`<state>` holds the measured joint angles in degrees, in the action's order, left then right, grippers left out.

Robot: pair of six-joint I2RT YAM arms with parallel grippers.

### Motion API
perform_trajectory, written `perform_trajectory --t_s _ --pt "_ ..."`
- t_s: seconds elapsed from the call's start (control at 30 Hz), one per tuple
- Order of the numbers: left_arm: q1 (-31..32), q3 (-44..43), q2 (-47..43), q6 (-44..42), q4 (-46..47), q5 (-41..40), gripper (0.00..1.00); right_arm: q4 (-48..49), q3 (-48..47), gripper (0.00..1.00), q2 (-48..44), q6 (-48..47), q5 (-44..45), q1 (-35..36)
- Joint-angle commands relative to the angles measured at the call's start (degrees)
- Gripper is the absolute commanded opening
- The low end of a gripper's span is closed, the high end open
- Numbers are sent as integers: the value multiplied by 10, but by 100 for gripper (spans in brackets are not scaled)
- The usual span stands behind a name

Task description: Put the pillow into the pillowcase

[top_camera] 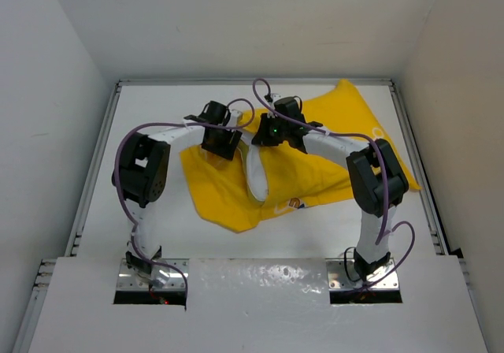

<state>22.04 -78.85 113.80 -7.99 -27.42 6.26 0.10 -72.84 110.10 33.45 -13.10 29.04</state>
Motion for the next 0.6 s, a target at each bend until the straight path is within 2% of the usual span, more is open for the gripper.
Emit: perform_trajectory --t_s 0.0,0.17,0.3,0.33,0.37,0.4,0.47,0.57 --pt "-1 5 1 41 44 -32 62 54 -16 0 -6 16 -15 6" --pt "-1 -20 56 65 46 -83 68 46 -13 0 -9 8 -17 7" --pt "-1 -22 80 57 45 -107 64 48 -13 0 -11 7 -22 7" --pt "-1 -22 82 56 46 -103 52 49 -12 0 -11 8 -23 8" --pt "-2 -23 85 60 44 -97 6 50 -10 0 -12 8 -23 8" --pt "-2 -22 81 61 43 -74 0 48 -9 0 -13 8 -22 8" --pt "-14 -22 63 52 34 -23 0 30 -10 0 -15 7 -11 7" --pt "-50 -38 -15 15 0 58 0 1 -28 0 -9 -15 23 1"
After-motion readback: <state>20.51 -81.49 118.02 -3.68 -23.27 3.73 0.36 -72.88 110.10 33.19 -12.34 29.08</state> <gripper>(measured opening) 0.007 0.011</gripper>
